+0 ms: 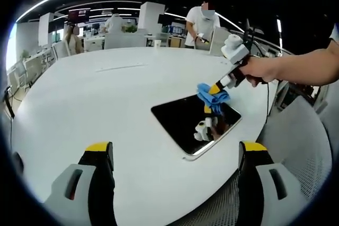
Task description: Wipe the mirror surface with the cleaning cloth until all visible marks leave the cleaned area.
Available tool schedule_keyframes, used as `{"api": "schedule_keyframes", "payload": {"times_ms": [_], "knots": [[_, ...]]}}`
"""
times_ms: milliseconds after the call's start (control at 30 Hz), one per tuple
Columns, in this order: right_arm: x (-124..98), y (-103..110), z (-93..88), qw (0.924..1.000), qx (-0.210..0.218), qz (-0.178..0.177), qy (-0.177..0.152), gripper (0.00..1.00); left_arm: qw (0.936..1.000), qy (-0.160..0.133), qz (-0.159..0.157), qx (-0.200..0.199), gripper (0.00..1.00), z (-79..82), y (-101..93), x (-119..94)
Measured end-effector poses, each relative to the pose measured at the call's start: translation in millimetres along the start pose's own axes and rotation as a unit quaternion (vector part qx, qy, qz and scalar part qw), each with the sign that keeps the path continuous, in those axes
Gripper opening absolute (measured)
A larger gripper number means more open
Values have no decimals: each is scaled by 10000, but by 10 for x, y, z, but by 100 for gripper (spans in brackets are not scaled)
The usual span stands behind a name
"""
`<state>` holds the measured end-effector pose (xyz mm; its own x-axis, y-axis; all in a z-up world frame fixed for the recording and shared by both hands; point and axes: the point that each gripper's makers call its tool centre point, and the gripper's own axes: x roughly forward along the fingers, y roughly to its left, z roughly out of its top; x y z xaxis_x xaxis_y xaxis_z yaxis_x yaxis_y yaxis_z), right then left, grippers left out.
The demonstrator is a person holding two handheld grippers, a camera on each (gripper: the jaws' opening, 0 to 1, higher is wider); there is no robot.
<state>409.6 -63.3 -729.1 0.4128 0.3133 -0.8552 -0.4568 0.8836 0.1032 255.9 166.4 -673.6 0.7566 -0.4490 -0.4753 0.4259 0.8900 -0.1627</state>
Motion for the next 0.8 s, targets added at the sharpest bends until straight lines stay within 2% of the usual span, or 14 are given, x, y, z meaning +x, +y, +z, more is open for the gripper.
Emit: {"api": "schedule_keyframes", "payload": {"times_ms": [233, 367, 567, 800], "knots": [[-275, -168, 52, 9997, 163, -13, -204, 3, 10000, -7, 10, 25, 97, 7, -4, -3], [-448, -294, -2, 9993, 271, -47, -241, 3, 10000, -25, 40, 26, 97, 11, 12, -4], [-591, -502, -249, 9993, 363, -81, -59, 3, 10000, -36, 57, 30, 97, 21, 11, -12], [-498, -588, -519, 9988, 443, -159, 167, 3, 9997, -69, 151, 164, 95, 61, 14, -40]]}}
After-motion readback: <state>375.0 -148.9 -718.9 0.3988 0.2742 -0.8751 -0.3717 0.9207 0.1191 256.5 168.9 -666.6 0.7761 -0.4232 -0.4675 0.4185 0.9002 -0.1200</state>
